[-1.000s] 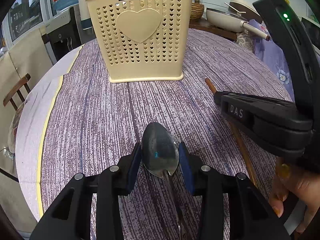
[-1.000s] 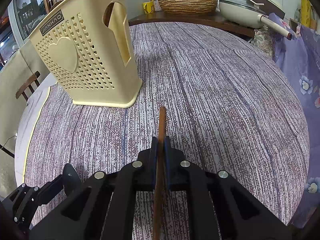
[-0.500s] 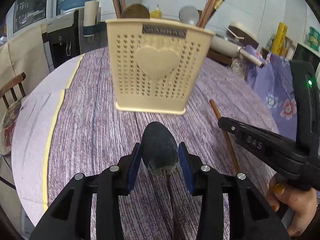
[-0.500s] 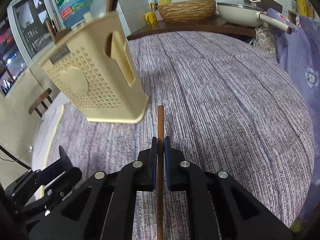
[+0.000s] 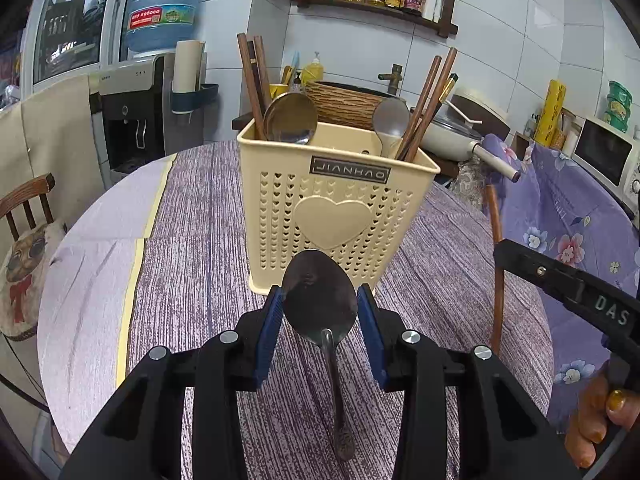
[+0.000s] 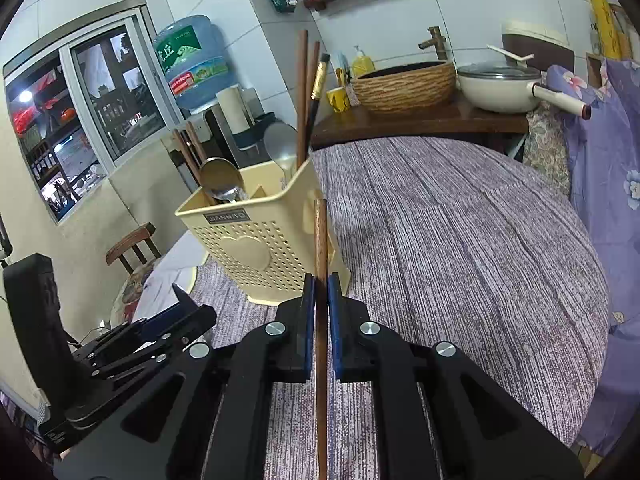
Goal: Organize utensils
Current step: 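Lift the spoon and chopstick with both tools and carry them above the basket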
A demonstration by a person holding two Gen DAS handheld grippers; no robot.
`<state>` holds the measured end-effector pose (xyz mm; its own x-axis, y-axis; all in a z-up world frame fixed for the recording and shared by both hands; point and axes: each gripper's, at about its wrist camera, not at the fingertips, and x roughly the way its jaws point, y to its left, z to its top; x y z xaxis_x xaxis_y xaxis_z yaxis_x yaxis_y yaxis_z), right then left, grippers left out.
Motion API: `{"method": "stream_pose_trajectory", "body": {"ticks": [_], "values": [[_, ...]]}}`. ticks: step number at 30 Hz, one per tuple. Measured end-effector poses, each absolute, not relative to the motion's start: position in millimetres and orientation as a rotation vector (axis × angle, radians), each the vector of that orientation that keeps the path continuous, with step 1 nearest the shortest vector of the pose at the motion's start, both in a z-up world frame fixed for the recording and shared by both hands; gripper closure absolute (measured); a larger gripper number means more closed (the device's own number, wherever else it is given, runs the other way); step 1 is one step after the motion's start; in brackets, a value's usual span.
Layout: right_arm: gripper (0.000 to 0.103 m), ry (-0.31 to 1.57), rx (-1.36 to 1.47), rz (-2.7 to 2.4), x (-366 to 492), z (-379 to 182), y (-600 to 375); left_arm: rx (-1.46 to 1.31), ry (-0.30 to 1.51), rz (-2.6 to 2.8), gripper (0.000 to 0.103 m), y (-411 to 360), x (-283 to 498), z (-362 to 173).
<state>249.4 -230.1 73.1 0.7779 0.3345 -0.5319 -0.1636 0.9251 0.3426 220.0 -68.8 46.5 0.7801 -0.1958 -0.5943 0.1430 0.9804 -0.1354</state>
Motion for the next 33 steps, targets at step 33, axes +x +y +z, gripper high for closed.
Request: {"method": "stream_pose_trajectory", "body": {"ticks": [33], "values": [[0.096,0.447,0.248,0.376,227,154,-217,-0.160,0.532,-0.214,0.065,-32,229,116]]}}
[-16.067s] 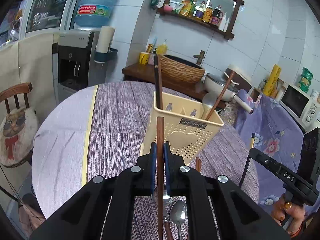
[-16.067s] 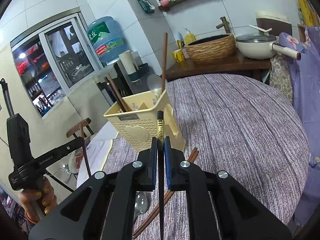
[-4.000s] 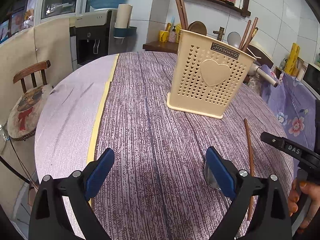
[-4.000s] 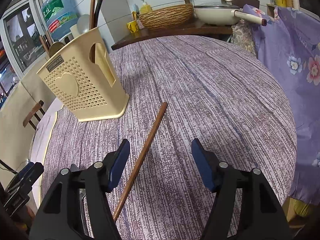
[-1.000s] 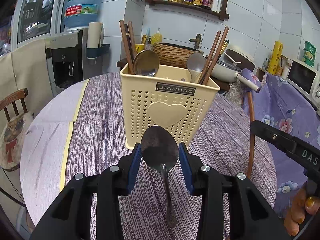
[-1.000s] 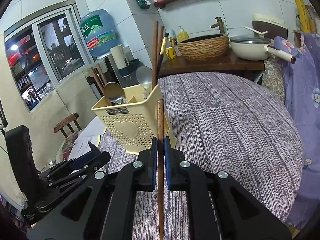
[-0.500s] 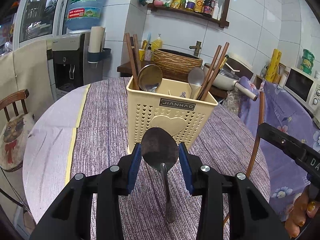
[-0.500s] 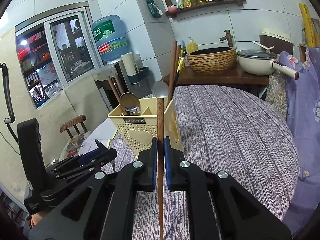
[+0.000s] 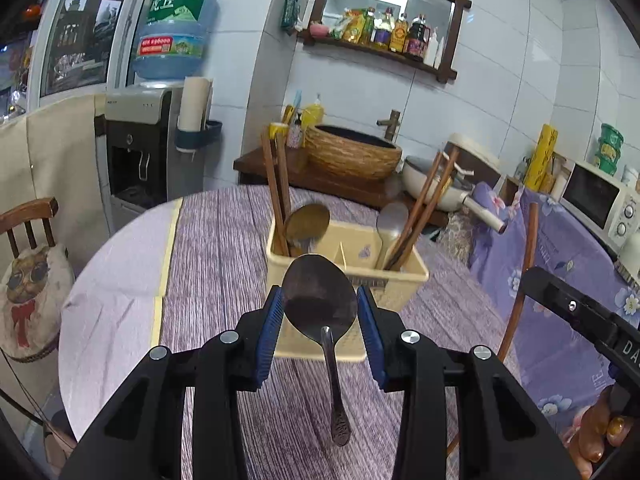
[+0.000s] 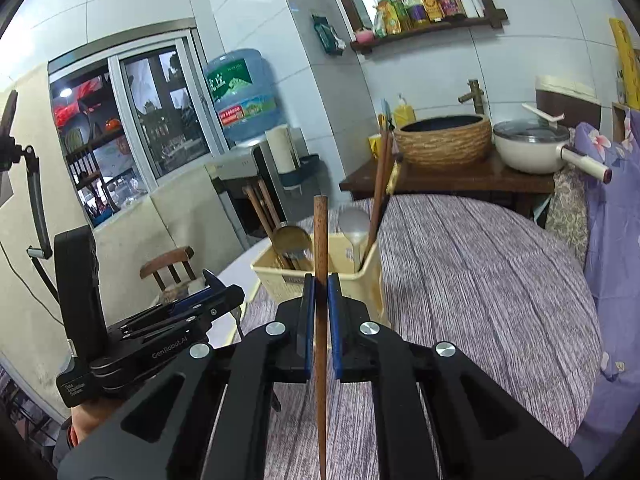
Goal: Organize utensils
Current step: 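Lift the spoon and chopstick with both tools and carry them above the basket, then lower the spoon and chopstick into the basket and open both tools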
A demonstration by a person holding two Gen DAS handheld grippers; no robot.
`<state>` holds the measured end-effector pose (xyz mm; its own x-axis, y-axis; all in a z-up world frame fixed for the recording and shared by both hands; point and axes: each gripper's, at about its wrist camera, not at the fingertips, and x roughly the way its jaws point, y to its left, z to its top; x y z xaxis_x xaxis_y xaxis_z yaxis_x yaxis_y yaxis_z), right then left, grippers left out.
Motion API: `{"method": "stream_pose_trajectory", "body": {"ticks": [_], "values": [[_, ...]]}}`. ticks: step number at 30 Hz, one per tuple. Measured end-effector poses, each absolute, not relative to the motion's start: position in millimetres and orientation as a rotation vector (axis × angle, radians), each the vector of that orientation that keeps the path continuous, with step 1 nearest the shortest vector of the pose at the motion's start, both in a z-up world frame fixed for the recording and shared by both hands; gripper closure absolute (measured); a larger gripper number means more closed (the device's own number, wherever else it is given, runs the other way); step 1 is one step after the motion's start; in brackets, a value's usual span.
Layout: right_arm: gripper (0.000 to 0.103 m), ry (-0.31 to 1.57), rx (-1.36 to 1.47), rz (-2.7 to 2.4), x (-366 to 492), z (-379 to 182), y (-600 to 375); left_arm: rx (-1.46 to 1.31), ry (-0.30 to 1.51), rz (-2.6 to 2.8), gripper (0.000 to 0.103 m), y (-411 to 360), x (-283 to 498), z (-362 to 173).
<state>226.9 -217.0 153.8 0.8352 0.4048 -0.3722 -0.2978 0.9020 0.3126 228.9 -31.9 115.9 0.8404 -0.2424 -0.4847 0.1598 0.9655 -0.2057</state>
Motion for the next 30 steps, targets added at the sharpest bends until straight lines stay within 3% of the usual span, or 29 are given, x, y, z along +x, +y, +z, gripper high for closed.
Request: {"method": "stream_pose_trajectory", "body": {"ticks": [9,15,30], "values": [[0.096,0.201,0.232,0.333,246,234,-209,-0.171,0.342,-0.159,0.065,-27,257,194],[0.096,0.064,0.180,0.258,274,271,-190,-0.149,0.270,-0.113,0.065,-37,284,214],[0.095,0.160,0.106,0.181,321,176,-164,-0.115,0.377,-0.116,0.065,-43,298,140]]}}
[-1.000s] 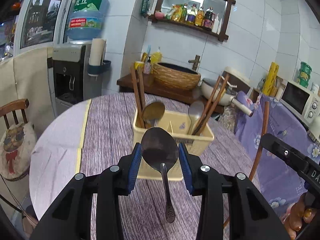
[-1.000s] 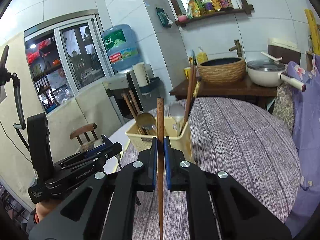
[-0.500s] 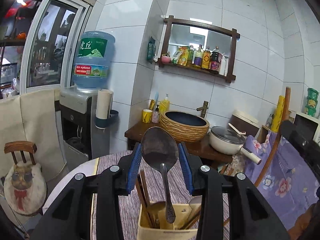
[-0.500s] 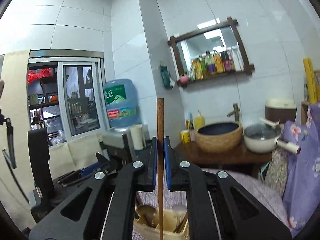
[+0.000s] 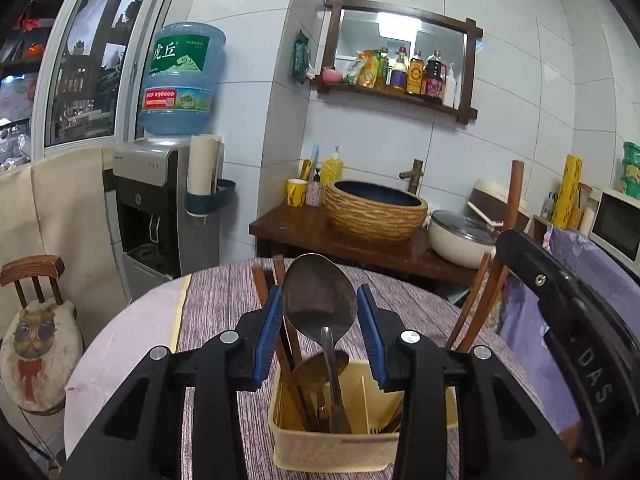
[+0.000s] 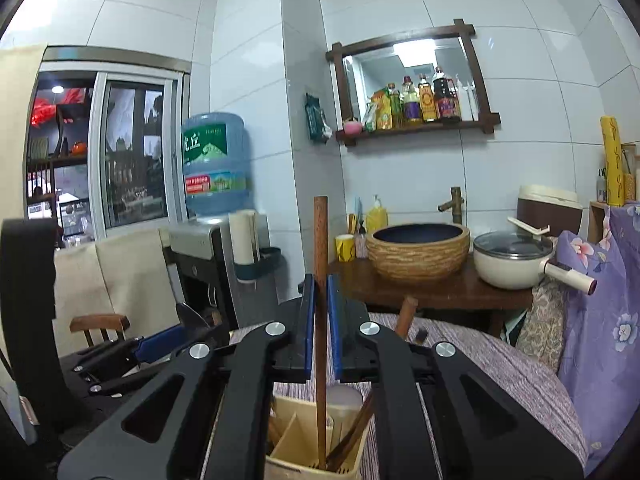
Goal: Organize utensils
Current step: 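Lower the spoon and chopstick into the basket and open both tools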
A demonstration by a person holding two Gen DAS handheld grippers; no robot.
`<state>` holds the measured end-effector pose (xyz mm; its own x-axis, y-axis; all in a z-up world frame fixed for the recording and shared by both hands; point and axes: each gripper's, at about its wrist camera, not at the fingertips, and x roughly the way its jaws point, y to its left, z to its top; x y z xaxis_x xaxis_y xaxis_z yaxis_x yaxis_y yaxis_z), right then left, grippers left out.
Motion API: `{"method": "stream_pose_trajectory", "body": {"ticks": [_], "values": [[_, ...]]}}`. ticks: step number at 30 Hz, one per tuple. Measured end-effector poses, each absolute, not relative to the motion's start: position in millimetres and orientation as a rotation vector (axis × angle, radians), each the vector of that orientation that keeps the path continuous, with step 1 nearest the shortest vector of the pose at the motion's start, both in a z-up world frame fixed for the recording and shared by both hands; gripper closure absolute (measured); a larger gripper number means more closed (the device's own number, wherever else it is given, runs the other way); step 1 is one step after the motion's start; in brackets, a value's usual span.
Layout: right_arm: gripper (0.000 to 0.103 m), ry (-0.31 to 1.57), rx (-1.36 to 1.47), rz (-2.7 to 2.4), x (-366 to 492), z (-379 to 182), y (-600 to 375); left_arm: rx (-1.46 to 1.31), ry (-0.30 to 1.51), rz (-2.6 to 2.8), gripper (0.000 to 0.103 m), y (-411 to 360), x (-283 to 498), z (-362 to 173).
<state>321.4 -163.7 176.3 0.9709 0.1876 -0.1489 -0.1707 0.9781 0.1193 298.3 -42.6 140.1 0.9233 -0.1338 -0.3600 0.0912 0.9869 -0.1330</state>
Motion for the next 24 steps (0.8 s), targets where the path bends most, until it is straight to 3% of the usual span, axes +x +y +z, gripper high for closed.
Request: {"method": "stream_pose_trajectory", "body": {"ticks": [13,15,17,19,21,23,24], "values": [[0.095,0.267,0.069,0.223,314,124,-167,-0.066,0.425,-0.181,0.064,-42,287,104],[0.093,0.256,0.064,0.221,305,124,-171,-0.060,0.414,-0.185,0.052,-41,279,105],[0.080,0.250,0.077,0.232,294,125,-176,-0.069,0.394,-0.185,0.041,-36,269,107],[0.051,0.229,0.099,0.237,276,127,-184,-0.083,0.371,-0.183,0.036,-30,255,108],[0.050,0.219,0.100,0.240,260,127,-188,-0.093,0.359,-0.181,0.027,-23,241,107],[0.040,0.225,0.091,0.238,243,125,-191,-0.110,0.351,-0.174,0.020,-16,227,104],[0.030,0.231,0.090,0.239,232,123,-193,-0.119,0.349,-0.172,0.016,-12,218,102]]}}
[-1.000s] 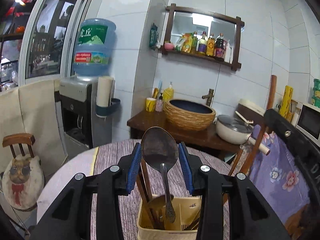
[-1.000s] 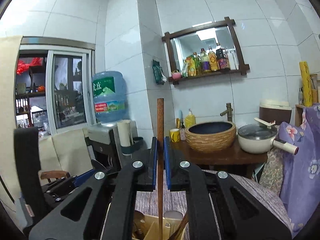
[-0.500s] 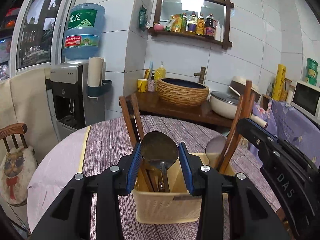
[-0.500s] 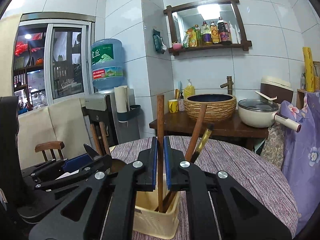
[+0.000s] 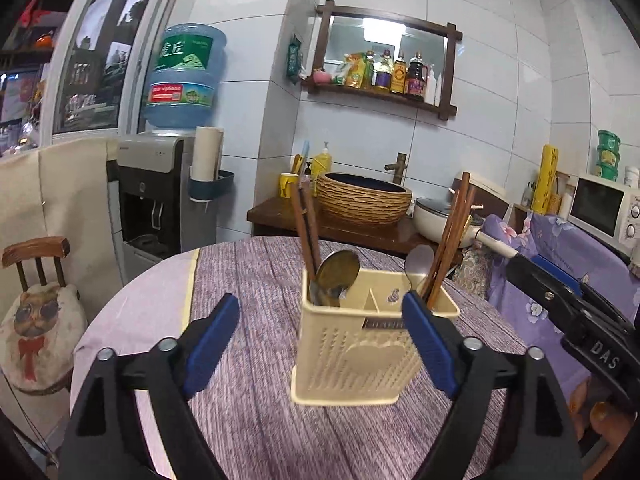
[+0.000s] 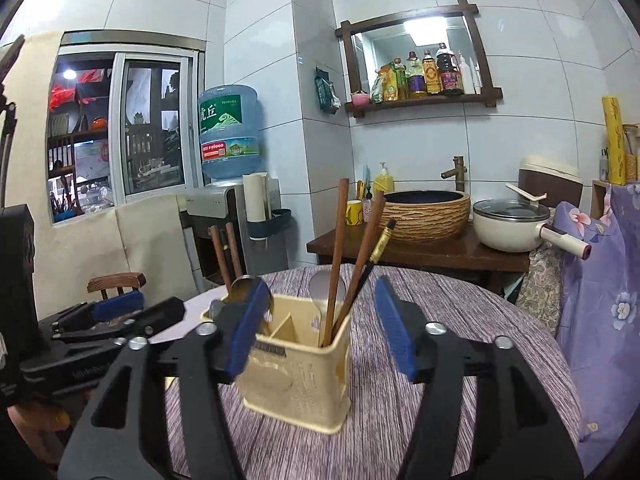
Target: Organize utensils
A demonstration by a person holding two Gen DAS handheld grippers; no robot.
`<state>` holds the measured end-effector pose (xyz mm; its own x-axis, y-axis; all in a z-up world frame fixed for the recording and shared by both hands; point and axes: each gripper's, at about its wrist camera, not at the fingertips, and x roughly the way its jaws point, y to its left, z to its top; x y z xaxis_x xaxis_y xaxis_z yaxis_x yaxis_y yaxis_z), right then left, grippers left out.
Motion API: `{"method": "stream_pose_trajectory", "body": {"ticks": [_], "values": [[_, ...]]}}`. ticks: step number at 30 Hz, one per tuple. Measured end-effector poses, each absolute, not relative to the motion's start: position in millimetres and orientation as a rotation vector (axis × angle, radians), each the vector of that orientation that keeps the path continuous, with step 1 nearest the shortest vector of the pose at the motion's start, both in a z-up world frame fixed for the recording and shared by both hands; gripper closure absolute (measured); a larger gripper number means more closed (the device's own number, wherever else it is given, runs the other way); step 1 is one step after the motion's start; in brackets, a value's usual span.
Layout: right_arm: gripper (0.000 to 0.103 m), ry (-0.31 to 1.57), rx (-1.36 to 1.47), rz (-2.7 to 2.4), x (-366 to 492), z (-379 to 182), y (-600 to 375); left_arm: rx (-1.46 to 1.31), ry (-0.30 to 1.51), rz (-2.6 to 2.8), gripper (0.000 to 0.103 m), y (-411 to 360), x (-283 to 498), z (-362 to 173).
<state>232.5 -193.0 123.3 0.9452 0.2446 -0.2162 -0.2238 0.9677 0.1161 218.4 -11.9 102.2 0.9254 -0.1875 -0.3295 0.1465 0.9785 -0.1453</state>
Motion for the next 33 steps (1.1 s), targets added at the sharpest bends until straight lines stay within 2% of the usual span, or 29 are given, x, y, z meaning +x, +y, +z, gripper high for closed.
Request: {"method": "stream_pose_trajectory", "body": {"ticks": [3,4,6,10,20,33], "values": [[0.024,0.250,0.092,0.244,210,117,-198,-0.130,0.347,-0.158,0.008,-3,197,95],[0.017,0.260,0.092,0.244,200,112,-199,-0.133,0.349,-0.154,0.007,-1,191,93],[0.011,0.278,0.086,0.243,187,103,-199,-0.143,0.363,-0.147,0.006,4,178,85],[0.007,0.342,0.071,0.254,159,75,-193,-0.146,0.403,-0.147,0.006,10,150,68],[0.006,0.362,0.023,0.263,79,25,-182,-0.213,0.451,-0.106,0.005,23,86,30],[0.006,0.333,0.068,0.297,5,23,-183,-0.131,0.379,-0.153,0.005,2,23,27]]}}
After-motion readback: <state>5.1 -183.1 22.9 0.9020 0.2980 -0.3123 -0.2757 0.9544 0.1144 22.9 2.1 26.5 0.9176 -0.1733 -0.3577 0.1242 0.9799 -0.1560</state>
